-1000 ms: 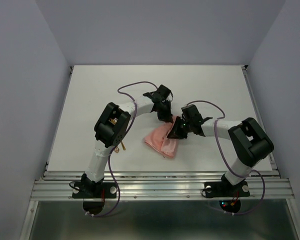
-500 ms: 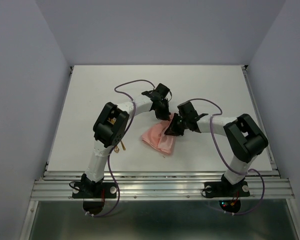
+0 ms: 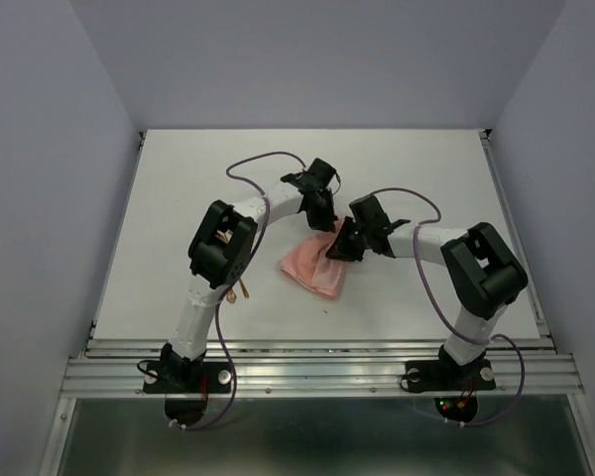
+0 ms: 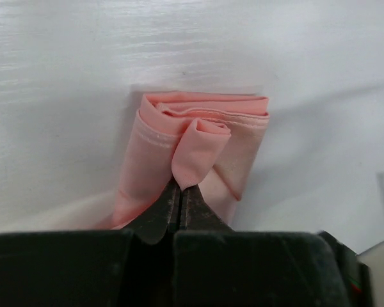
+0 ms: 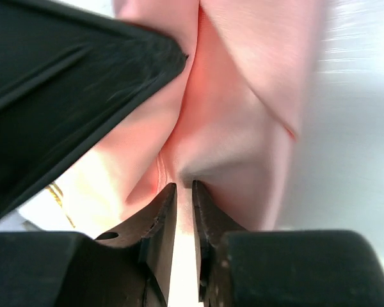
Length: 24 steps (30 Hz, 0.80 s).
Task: Fold the napkin into a case and place the utensils inside
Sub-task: Fold the smaller-rectangle-folded napkin at the center of the board.
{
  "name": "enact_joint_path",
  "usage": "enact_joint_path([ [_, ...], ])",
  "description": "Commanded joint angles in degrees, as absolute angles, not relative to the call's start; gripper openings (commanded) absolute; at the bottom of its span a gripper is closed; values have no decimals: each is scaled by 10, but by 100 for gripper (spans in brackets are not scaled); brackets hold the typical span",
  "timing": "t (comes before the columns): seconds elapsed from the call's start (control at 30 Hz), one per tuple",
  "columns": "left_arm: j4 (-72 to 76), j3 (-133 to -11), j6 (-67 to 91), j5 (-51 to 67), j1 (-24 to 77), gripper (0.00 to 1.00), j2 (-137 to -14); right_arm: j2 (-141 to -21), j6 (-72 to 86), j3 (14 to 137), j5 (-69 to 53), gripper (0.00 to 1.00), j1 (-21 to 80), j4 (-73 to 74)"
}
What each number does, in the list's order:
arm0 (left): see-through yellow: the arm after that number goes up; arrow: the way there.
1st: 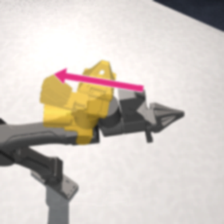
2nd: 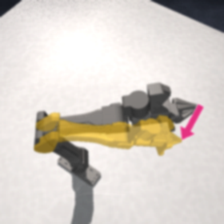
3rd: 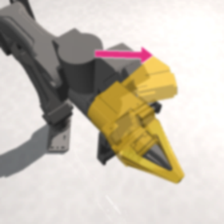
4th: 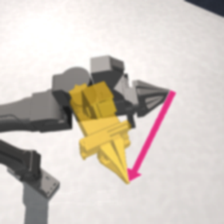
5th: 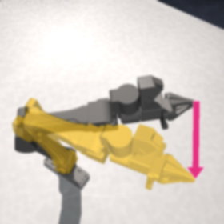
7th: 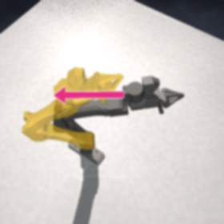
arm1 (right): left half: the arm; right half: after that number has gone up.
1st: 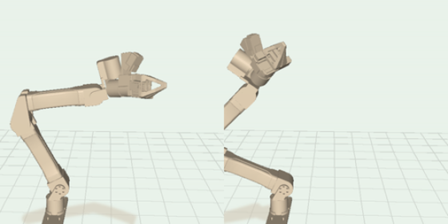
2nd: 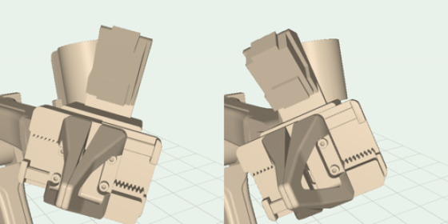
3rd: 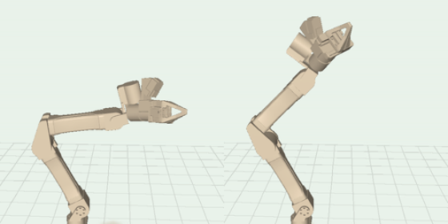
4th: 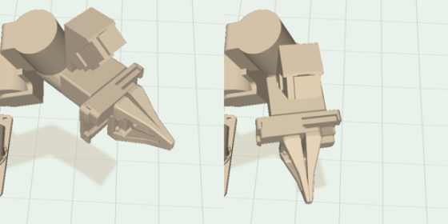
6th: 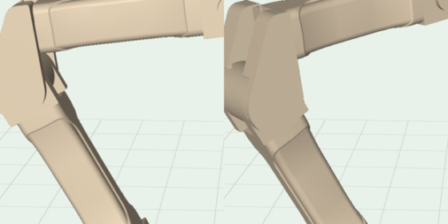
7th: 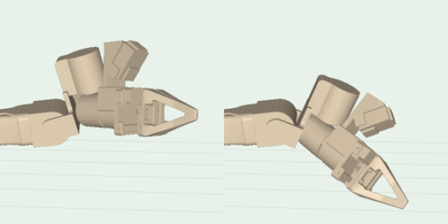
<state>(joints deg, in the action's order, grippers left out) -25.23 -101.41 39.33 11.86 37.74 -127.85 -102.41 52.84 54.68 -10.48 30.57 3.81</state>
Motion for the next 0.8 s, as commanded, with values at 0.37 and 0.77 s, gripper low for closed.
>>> enact_joint_path([
  [0.37,-286,-1027,341,84,369,0,-1316,-952,468,582,-69,23,214,98],
  [0.77,-292,-1041,319,91,368,0,-1317,-1065,346,719,-119,9,196,140],
])
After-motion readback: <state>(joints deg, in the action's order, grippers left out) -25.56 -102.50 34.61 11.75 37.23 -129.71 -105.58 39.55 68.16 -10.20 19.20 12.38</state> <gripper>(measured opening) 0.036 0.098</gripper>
